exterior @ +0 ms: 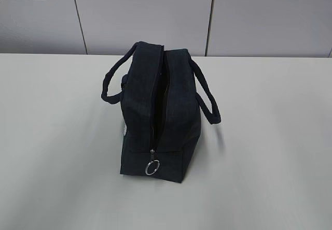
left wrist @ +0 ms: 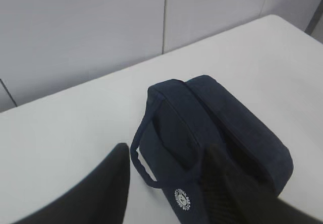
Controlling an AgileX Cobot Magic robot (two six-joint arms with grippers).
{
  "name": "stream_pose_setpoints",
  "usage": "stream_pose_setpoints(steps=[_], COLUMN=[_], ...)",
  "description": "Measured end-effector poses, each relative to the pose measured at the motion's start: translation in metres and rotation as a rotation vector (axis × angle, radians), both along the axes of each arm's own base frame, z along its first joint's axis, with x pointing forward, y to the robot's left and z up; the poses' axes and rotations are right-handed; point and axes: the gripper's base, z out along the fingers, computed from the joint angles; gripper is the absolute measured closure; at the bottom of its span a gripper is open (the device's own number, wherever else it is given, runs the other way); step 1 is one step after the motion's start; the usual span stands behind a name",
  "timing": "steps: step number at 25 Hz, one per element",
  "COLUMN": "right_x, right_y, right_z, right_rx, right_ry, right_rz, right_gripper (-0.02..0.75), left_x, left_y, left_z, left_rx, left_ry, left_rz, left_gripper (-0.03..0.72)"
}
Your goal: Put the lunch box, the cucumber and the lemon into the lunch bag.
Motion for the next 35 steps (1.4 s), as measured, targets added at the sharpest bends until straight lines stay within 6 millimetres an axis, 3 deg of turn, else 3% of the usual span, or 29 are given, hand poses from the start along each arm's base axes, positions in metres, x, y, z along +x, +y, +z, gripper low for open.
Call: stream_pose_setpoints(steps=[6, 14, 20, 35], right_x=[-0.028, -0.041, -0.042, -0.015], right_y=[-0.004, 0.004, 0.007, 0.009], right_z=[-0.053, -0.112, -0.112, -0.128], right_rx=[-0.008, 0.064, 0.145, 0.105], right_ry=[0.068, 0.316, 0.341, 0.432], right_rz=[-0.014, 0.098, 0.116, 0.103], right_gripper=[0.489, 0.505, 0.506, 0.506], left_x=[-0.031, -0.041, -0.041, -0.043], left_y=[0.014, 0.015, 0.014, 0.014], left_z=[-0.002, -0.01, -0.01, -0.012], left_rx=[-0.064, -0.035, -0.034, -0.023], left_ry=[-0.062, 0.007, 0.012, 0.042], left_rz=[0.021, -0.013, -0.015, -0.028], left_gripper=[0.367, 0.367, 0.391, 0.416])
